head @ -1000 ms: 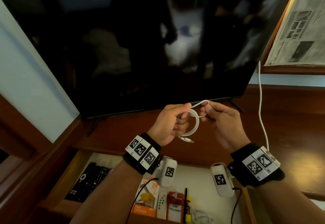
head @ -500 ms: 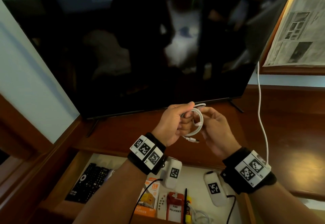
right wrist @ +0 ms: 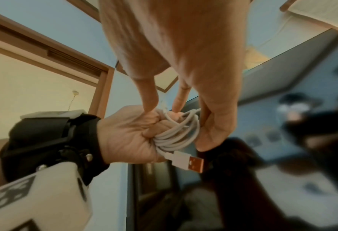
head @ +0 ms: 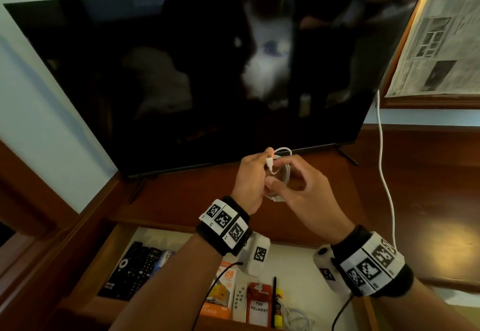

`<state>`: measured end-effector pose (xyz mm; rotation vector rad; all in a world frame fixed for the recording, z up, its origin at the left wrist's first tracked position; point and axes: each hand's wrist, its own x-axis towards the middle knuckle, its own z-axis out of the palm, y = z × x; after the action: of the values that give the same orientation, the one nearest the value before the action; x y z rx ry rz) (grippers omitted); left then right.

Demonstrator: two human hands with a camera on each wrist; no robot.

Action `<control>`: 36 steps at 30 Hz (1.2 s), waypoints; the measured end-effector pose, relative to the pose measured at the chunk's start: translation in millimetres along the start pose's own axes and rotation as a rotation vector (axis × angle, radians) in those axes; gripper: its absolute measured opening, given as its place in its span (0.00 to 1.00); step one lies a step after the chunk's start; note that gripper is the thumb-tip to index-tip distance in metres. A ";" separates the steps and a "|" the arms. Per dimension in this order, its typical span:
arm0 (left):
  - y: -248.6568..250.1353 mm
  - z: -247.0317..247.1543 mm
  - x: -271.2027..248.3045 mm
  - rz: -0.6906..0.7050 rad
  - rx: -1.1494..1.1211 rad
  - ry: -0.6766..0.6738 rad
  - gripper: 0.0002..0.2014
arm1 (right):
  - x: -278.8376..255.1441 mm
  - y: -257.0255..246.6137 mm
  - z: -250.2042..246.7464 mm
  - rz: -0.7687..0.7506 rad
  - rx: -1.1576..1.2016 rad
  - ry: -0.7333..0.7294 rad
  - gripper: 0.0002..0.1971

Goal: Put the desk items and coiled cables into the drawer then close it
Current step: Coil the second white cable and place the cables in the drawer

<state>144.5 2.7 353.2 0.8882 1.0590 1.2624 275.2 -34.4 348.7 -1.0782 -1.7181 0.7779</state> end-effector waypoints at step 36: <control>-8.0 -44.0 2.9 -0.167 0.072 -0.434 0.21 | 27.1 56.4 -14.3 -0.194 -0.222 0.109 0.12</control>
<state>104.8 2.8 332.4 1.0485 0.8146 0.8452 301.6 14.1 316.0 -1.0612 -1.8130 0.4065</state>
